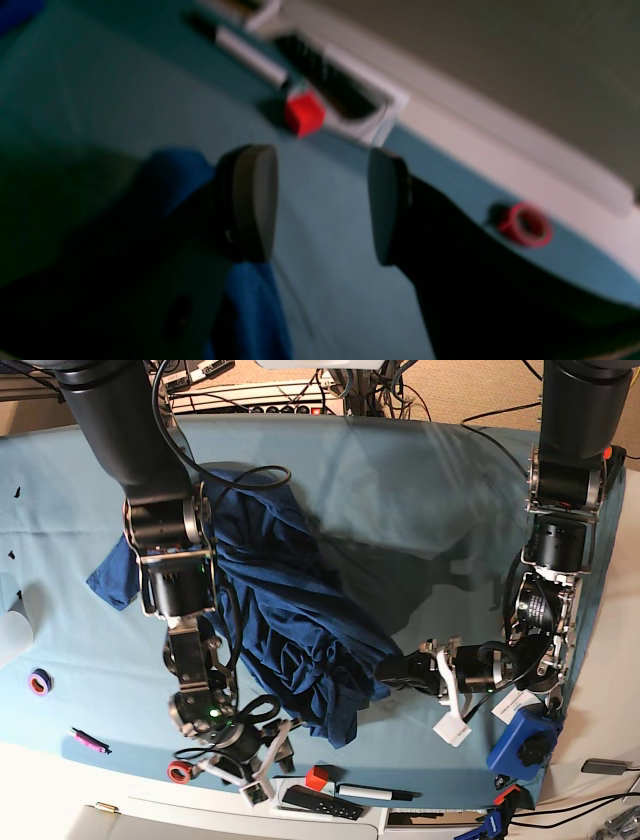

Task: Layout the t-shirt on the table in an organized manner, then fold the t-shirt properly
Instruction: 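Drag the held shirt with the right gripper further toward the table edge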

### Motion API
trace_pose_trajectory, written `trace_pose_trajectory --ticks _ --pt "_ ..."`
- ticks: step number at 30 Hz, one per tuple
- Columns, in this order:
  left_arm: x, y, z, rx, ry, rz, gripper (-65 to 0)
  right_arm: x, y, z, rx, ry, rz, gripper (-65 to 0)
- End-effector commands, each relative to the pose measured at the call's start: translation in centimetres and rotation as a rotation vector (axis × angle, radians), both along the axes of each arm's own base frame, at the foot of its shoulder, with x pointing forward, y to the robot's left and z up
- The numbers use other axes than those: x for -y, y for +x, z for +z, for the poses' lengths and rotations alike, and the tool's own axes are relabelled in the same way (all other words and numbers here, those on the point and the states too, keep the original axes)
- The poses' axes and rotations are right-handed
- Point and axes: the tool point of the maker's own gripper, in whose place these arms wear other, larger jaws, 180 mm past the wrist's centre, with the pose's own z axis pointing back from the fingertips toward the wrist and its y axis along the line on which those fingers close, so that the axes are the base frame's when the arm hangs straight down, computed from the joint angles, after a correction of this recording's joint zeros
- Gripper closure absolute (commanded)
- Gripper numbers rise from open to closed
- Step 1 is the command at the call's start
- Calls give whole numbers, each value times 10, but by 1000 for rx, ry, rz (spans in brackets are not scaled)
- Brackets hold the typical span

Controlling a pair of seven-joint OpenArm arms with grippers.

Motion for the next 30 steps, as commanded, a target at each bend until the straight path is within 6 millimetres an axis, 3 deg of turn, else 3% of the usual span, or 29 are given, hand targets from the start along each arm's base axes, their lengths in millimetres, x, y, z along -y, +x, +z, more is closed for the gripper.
trace_pose_trajectory --ticks 1,5,11,16,24,30 --pt "4 12 28 66 -52 6 0 -10 15 34 73 23 14 -290" --pt "16 11 30 65 -72 -9 0 -40 16 18 31 46 52 -290" --pt "28 9 32 65 -92 -24 0 -76 16 21 71 17 51 -292" --pt "26 8 28 59 -78 -23 0 -64 21 23 95 0 -21 -292" --pt "25 7 27 57 -74 -25 0 -67 8 -27 3 11 9 -292" --pt "25 7 27 57 -73 -25 0 -69 8 -27 21 26 16 -291"
